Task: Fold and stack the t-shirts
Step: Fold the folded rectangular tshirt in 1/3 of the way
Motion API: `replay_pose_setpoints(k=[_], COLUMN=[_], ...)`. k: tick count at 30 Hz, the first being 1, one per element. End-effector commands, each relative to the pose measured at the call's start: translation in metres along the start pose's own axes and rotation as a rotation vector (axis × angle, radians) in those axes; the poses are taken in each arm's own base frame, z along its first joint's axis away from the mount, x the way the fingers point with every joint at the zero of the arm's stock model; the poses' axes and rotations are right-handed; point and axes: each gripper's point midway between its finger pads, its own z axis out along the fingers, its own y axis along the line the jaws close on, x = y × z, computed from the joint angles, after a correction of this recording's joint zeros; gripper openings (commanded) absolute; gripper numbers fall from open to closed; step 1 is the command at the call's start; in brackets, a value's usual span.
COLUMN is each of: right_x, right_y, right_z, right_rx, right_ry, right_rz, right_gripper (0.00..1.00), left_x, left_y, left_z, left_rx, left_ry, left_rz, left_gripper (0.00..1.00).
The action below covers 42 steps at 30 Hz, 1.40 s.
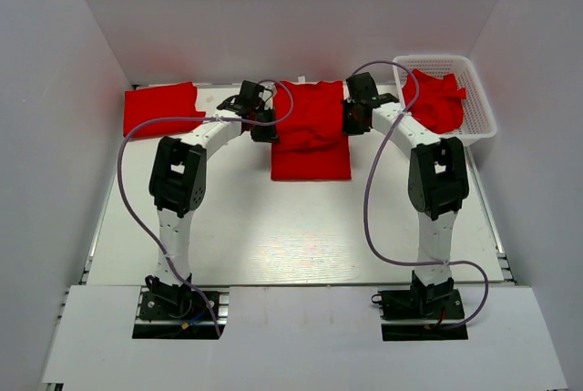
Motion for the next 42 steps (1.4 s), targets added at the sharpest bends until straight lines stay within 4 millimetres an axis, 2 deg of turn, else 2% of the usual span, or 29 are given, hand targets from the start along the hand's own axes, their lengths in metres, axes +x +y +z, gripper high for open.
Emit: replay_pose_setpoints(k=[1, 2, 6, 10, 12, 13, 15, 18, 20, 21, 22, 23, 25, 26, 27, 28, 29, 30, 31, 32, 33, 34, 35, 36, 37, 39, 40, 41, 42], right_x=[-0.025, -0.030, -0.030, -0.031, -0.034, -0.036, -0.041, -0.049, -0.055, -0.058, -0.054, -0.060, -0.045, -0.049, -0.032, -0.027, -0.025, -0.012, -0.005, 0.000, 0.011, 0.022, 0.025, 0.033, 0.035, 0.036, 0.037, 0.029, 0.033], right_y=[0.002, 0.004, 0.006, 0.010, 0.010, 0.010, 0.008, 0.009, 0.011, 0.012, 0.013, 0.018, 0.022, 0.032, 0.040, 0.042, 0.053, 0.057, 0.071, 0.082, 0.085, 0.105, 0.110, 0.122, 0.126, 0.137, 0.142, 0.148, 0.153], right_z=[0.000, 0.000, 0.011, 0.020, 0.022, 0.025, 0.025, 0.018, 0.006, -0.003, -0.006, -0.020, -0.022, -0.038, -0.036, -0.038, -0.047, -0.044, -0.048, -0.049, -0.045, -0.046, -0.044, -0.039, -0.037, -0.030, -0.028, -0.030, -0.022], right_rx=[-0.038, -0.049, -0.073, -0.100, -0.100, -0.098, -0.086, -0.090, -0.087, -0.088, -0.091, -0.103, -0.139, -0.180, -0.217, -0.229, -0.264, -0.287, -0.316, -0.356, -0.368, -0.416, -0.426, -0.447, -0.454, -0.470, -0.484, -0.496, -0.501], right_ry=[-0.059, -0.069, -0.058, -0.072, -0.078, -0.083, -0.099, -0.119, -0.139, -0.151, -0.143, -0.168, -0.140, -0.158, -0.121, -0.114, -0.120, -0.088, -0.084, -0.078, -0.052, -0.033, -0.028, -0.012, -0.010, -0.013, -0.009, -0.029, -0.022], right_rz=[-0.031, -0.040, -0.055, -0.051, -0.049, -0.046, -0.052, -0.080, -0.080, -0.079, -0.080, -0.083, -0.085, -0.092, -0.107, -0.117, -0.141, -0.157, -0.201, -0.216, -0.224, -0.249, -0.257, -0.271, -0.272, -0.282, -0.280, -0.285, -0.288], right_gripper=[0.00, 0.00, 0.00, 0.00, 0.00, 0.00, 0.17, 0.51, 0.55, 0.74, 0.87, 0.90, 0.90, 0.90, 0.90, 0.90, 0.90, 0.90, 0.90, 0.90, 0.90, 0.90, 0.90, 0.90, 0.90, 0.90, 0.90, 0.90, 0.90], left_x=[-0.031, -0.033, -0.034, -0.035, -0.028, -0.032, -0.036, -0.046, -0.057, -0.062, -0.062, -0.072, -0.066, -0.066, -0.063, -0.058, -0.057, -0.047, -0.042, -0.024, -0.016, -0.014, 0.011, 0.020, 0.038, 0.055, 0.080, 0.089, 0.093], left_y=[-0.004, 0.002, -0.002, 0.001, 0.006, 0.006, 0.013, 0.017, 0.014, 0.013, 0.011, 0.006, 0.007, 0.006, 0.009, 0.010, 0.012, 0.015, 0.014, 0.021, 0.023, 0.018, 0.027, 0.028, 0.031, 0.032, 0.039, 0.038, 0.036], left_z=[-0.013, -0.010, -0.003, 0.003, 0.012, 0.011, 0.010, 0.001, -0.014, -0.019, -0.024, -0.038, -0.047, -0.059, -0.066, -0.073, -0.079, -0.092, -0.098, -0.099, -0.105, -0.121, -0.120, -0.124, -0.134, -0.142, -0.141, -0.144, -0.154], left_rx=[0.028, 0.023, 0.062, 0.075, 0.069, 0.061, 0.039, 0.023, 0.028, 0.023, 0.025, 0.025, 0.014, 0.001, -0.022, -0.037, -0.052, -0.074, -0.073, -0.098, -0.112, -0.102, -0.127, -0.129, -0.142, -0.143, -0.160, -0.154, -0.145], left_ry=[-0.095, -0.100, -0.104, -0.104, -0.083, -0.089, -0.091, -0.119, -0.152, -0.168, -0.172, -0.208, -0.207, -0.225, -0.225, -0.220, -0.228, -0.225, -0.226, -0.192, -0.185, -0.210, -0.165, -0.160, -0.148, -0.142, -0.097, -0.089, -0.109], left_rz=[0.016, 0.010, 0.017, 0.012, 0.005, 0.006, -0.026, -0.043, -0.050, -0.047, -0.046, -0.037, -0.040, -0.038, -0.042, -0.046, -0.047, -0.051, -0.051, -0.061, -0.075, -0.085, -0.106, -0.118, -0.131, -0.166, -0.187, -0.206, -0.214], left_gripper=[0.00, 0.00, 0.00, 0.00, 0.00, 0.07, 0.38, 1.00, 1.00, 1.00, 1.00, 1.00, 1.00, 1.00, 1.00, 1.00, 1.00, 1.00, 1.00, 1.00, 1.00, 1.00, 1.00, 1.00, 1.00, 1.00, 1.00, 1.00, 1.00])
